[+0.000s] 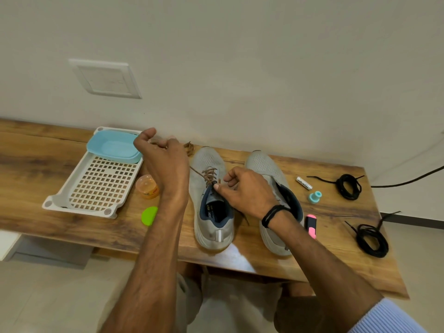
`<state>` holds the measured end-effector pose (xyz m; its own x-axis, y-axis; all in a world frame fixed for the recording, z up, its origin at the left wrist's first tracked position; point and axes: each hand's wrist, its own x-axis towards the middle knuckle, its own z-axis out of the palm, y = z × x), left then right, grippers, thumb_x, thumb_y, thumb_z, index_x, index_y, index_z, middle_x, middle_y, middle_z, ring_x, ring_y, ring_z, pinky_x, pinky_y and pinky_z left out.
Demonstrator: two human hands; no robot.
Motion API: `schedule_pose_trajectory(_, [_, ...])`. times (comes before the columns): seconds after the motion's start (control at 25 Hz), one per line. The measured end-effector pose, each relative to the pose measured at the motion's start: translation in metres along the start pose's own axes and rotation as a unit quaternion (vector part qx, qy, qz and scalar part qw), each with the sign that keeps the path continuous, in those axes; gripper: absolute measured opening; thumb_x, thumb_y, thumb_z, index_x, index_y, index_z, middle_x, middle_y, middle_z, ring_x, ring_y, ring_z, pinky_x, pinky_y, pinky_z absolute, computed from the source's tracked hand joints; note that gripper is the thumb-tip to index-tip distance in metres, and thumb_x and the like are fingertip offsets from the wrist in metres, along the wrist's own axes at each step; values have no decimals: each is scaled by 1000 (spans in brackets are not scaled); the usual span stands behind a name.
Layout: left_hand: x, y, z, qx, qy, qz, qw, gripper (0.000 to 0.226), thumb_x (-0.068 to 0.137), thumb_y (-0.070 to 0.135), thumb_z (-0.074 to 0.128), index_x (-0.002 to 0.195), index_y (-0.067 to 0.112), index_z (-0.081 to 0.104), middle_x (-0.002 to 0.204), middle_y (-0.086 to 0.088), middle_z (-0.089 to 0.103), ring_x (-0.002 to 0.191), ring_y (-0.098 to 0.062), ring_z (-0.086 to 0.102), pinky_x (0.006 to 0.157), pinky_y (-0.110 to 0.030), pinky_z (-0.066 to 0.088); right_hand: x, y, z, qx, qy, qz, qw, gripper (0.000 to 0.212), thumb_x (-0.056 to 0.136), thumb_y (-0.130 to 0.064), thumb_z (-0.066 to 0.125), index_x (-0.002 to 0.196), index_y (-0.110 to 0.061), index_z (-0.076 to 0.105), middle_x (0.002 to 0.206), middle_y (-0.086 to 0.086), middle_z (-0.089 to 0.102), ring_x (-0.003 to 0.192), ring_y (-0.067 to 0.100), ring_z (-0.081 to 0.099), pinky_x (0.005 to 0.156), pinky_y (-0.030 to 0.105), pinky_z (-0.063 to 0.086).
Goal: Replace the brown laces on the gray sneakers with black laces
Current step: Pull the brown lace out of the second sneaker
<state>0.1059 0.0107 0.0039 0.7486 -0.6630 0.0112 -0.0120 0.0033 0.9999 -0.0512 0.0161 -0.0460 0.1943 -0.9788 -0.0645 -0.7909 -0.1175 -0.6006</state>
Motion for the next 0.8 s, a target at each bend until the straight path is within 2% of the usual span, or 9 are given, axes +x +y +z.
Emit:
schedule_pose_trajectory(0.04, [0,-2,-2,58,3,26,998,47,83,14,54,128,22,42,112,-10,56,94,-22,57,86,-43,51,0,-1,0,-1,4,-10,1000,35,84,-55,65,107,-29,60,95,-13,62,88,8,59,76,31,54])
schedule_pose_trajectory(0.12, [-1,-4,-2,214,-44,31,975,63,84,14,56,143,17,34,135,-18,44,115,-28,50,97,-37,45,-2,-4,2,1,3,-43,999,41,86,-52,64,117,-28,55,102,-10,59,91,11,59,79,33,54])
schedule_pose_trajectory(0.24, [1,-16,-3,421,-233,-30,876,78,82,27,71,148,17,31,144,-20,43,128,-35,47,105,-43,43,-5,-5,4,-26,-35,-62,997,54,87,-49,65,132,-27,47,115,-3,57,100,16,59,85,35,52])
schedule_pose_trajectory(0.32, [-4,-21,-5,456,-355,-79,812,83,77,34,81,146,18,37,141,-13,50,126,-31,50,103,-44,47,-5,-5,5,-48,-46,-48,997,61,87,-46,65,138,-23,42,120,2,59,107,21,59,88,37,51])
schedule_pose_trajectory(0.36, [-7,-22,-5,463,-382,-91,795,83,76,34,83,145,17,39,142,-11,50,127,-29,50,102,-43,47,-5,-5,5,-58,-48,-38,996,63,86,-44,66,139,-20,41,121,5,60,109,24,59,89,38,51])
schedule_pose_trajectory(0.44, [-12,-24,-3,480,-378,-73,788,80,75,33,84,141,14,44,140,-9,52,125,-27,52,100,-41,49,-6,-7,5,-72,-53,-24,996,63,87,-39,66,139,-16,41,119,8,63,109,26,60,89,38,51])
schedule_pose_trajectory(0.56, [-16,-26,-1,506,-315,-32,802,70,73,30,85,132,14,49,130,-11,58,118,-27,56,91,-32,50,-8,-11,8,-48,-38,3,998,57,89,-31,65,138,-14,43,112,9,68,104,27,63,86,37,53])
schedule_pose_trajectory(0.68, [-21,-29,-3,520,-269,-5,810,64,74,27,82,127,15,47,122,-13,61,115,-31,57,87,-36,48,-9,-13,11,-19,-26,29,999,51,89,-20,62,136,-12,44,112,10,68,106,27,63,89,36,53])
schedule_pose_trajectory(0.8, [-16,-29,-9,479,-262,-15,837,63,71,24,83,122,19,46,113,-11,64,107,-32,60,86,-38,52,-12,-11,11,-6,-17,55,998,46,89,-18,61,132,-11,46,108,12,68,102,29,64,87,37,53])
